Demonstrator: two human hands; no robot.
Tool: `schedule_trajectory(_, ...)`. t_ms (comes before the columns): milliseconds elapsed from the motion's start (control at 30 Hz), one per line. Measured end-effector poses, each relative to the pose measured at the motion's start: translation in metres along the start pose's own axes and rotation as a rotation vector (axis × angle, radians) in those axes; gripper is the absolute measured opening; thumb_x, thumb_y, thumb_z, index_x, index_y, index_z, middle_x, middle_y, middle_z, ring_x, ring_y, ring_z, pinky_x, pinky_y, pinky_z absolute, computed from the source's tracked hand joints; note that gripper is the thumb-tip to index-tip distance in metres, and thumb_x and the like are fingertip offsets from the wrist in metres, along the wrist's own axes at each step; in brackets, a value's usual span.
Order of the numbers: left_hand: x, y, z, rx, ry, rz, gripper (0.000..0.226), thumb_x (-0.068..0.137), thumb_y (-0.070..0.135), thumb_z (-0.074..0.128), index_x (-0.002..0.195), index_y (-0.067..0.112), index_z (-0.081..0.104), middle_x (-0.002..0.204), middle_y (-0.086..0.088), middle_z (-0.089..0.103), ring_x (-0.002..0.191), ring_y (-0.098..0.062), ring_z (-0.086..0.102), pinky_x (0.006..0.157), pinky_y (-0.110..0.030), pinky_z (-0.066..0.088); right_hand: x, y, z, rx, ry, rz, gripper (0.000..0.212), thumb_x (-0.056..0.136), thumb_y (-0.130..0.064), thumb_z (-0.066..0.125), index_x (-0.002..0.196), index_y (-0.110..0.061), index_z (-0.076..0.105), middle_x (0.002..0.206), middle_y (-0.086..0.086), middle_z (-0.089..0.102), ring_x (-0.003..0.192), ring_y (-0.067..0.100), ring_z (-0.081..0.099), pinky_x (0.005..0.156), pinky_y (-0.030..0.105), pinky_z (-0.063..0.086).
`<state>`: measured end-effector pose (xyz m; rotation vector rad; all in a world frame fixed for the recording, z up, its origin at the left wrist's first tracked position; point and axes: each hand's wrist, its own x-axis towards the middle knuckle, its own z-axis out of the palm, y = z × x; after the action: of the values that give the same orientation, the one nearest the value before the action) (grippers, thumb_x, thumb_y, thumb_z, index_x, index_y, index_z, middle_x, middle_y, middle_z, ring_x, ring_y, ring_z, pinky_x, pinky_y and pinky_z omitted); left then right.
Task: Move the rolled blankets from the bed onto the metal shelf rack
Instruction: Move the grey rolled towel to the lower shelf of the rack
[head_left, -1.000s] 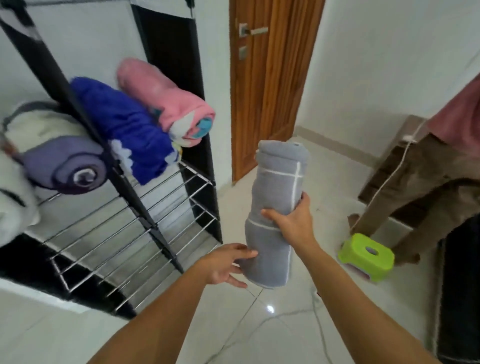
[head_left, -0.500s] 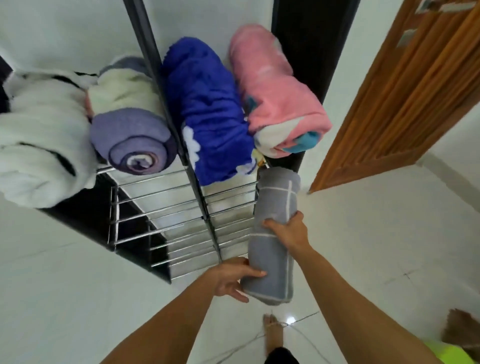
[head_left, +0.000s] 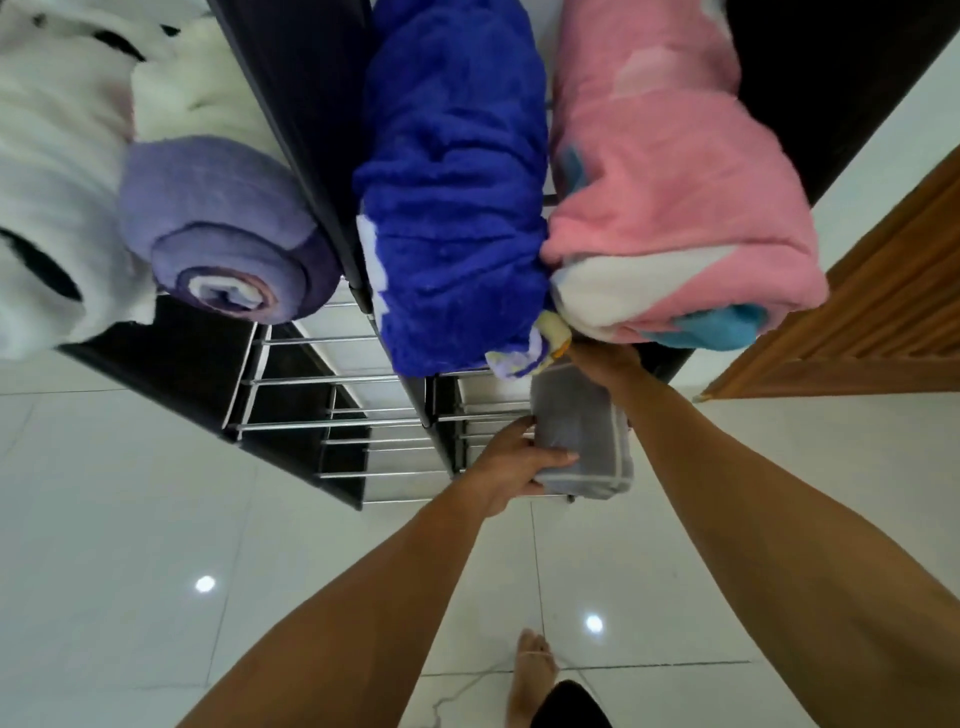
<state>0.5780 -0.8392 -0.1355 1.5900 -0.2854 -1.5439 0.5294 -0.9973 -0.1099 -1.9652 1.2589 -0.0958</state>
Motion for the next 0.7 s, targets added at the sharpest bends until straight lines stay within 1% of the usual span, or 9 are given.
schedule_trajectory(33, 0.004, 0.007, 0.003, 0.016, 0.004, 0.002, 0.061, 0.077, 0.013, 0.077, 0.126, 0.029, 0.045, 0.123, -0.002, 0.061, 0.104, -0.017, 0.063, 0.079, -0.029, 0.053, 0.007, 0.001, -0.004, -0.04, -0.012, -0.027, 0.082, 0.087, -0.061, 0.036, 0.153, -0.016, 0.02, 0.163, 0.007, 0.014, 0.149, 0.026, 0.017, 0.12, 0.032, 0.01)
schedule_trajectory(100, 0.015, 0.014, 0.007, 0.035, 0.02, 0.01, 0.079, 0.076, 0.011, 0.077, 0.142, 0.027, 0.036, 0.13, -0.002, 0.055, 0.118, -0.021, 0.056, 0.088, -0.033, 0.048, 0.013, 0.007, -0.009, -0.062, -0.033, 0.001, 0.064, 0.099, -0.043, 0.038, 0.153, -0.016, 0.017, 0.162, 0.006, 0.014, 0.147, 0.025, 0.018, 0.119, 0.033, 0.013)
schedule_trajectory(200, 0.023, 0.02, 0.016, 0.039, 0.025, 0.036, 0.087, 0.079, 0.001, 0.072, 0.149, 0.025, 0.026, 0.143, -0.004, 0.044, 0.121, -0.02, 0.05, 0.09, -0.032, 0.044, 0.015, 0.018, -0.01, -0.01, -0.071, 0.025, 0.065, 0.099, -0.039, 0.043, 0.153, -0.018, 0.014, 0.161, 0.002, 0.018, 0.146, 0.024, 0.021, 0.118, 0.034, 0.015)
schedule_trajectory(300, 0.026, 0.019, 0.026, 0.089, 0.003, 0.036, 0.088, 0.081, -0.004, 0.067, 0.151, 0.026, 0.022, 0.152, -0.002, 0.034, 0.116, -0.014, 0.044, 0.09, -0.032, 0.041, 0.005, 0.027, -0.004, -0.026, -0.034, 0.046, 0.057, 0.097, -0.034, 0.049, 0.146, -0.009, 0.035, 0.15, 0.01, 0.042, 0.138, 0.028, 0.037, 0.114, 0.033, 0.025)
schedule_trajectory(400, 0.022, 0.019, 0.028, 0.164, 0.026, 0.05, 0.088, 0.082, -0.003, 0.067, 0.151, 0.026, 0.02, 0.155, -0.003, 0.031, 0.131, -0.021, 0.042, 0.097, -0.035, 0.043, -0.009, 0.031, -0.002, -0.143, 0.025, 0.065, 0.044, 0.099, -0.023, 0.046, 0.135, 0.0, 0.044, 0.135, 0.023, 0.054, 0.128, 0.035, 0.048, 0.107, 0.034, 0.032)
schedule_trajectory(433, 0.018, 0.021, 0.029, 0.189, 0.026, 0.067, 0.087, 0.083, -0.003, 0.066, 0.151, 0.026, 0.02, 0.154, -0.003, 0.032, 0.131, -0.021, 0.043, 0.095, -0.033, 0.045, -0.013, 0.031, -0.001, -0.159, 0.03, 0.071, 0.044, 0.098, -0.021, 0.047, 0.136, 0.001, 0.043, 0.134, 0.024, 0.055, 0.126, 0.036, 0.05, 0.105, 0.034, 0.034)
schedule_trajectory(533, 0.005, 0.025, 0.031, 0.278, 0.011, 0.132, 0.079, 0.085, -0.007, 0.062, 0.149, 0.019, 0.025, 0.137, -0.003, 0.044, 0.114, -0.02, 0.05, 0.071, -0.019, 0.049, -0.026, 0.032, 0.003, -0.132, 0.033, 0.099, 0.05, 0.095, -0.021, 0.051, 0.14, -0.002, 0.039, 0.135, 0.022, 0.055, 0.124, 0.036, 0.053, 0.102, 0.034, 0.039)
schedule_trajectory(600, -0.001, 0.023, 0.03, 0.351, 0.001, 0.142, 0.081, 0.08, 0.0, 0.069, 0.148, 0.016, 0.028, 0.135, -0.005, 0.049, 0.118, -0.023, 0.053, 0.082, -0.027, 0.048, -0.04, 0.032, 0.004, -0.086, 0.04, 0.106, 0.056, 0.092, -0.02, 0.054, 0.143, -0.004, 0.037, 0.136, 0.022, 0.055, 0.125, 0.036, 0.053, 0.104, 0.035, 0.04)
schedule_trajectory(700, -0.009, 0.017, 0.028, 0.457, -0.057, 0.169, 0.082, 0.062, 0.013, 0.079, 0.135, 0.012, 0.043, 0.133, -0.01, 0.057, 0.113, -0.018, 0.054, 0.095, -0.033, 0.044, -0.069, 0.036, 0.006, -0.017, 0.094, 0.139, 0.059, 0.09, -0.017, 0.058, 0.144, -0.005, 0.037, 0.14, 0.019, 0.052, 0.128, 0.035, 0.05, 0.105, 0.032, 0.038)
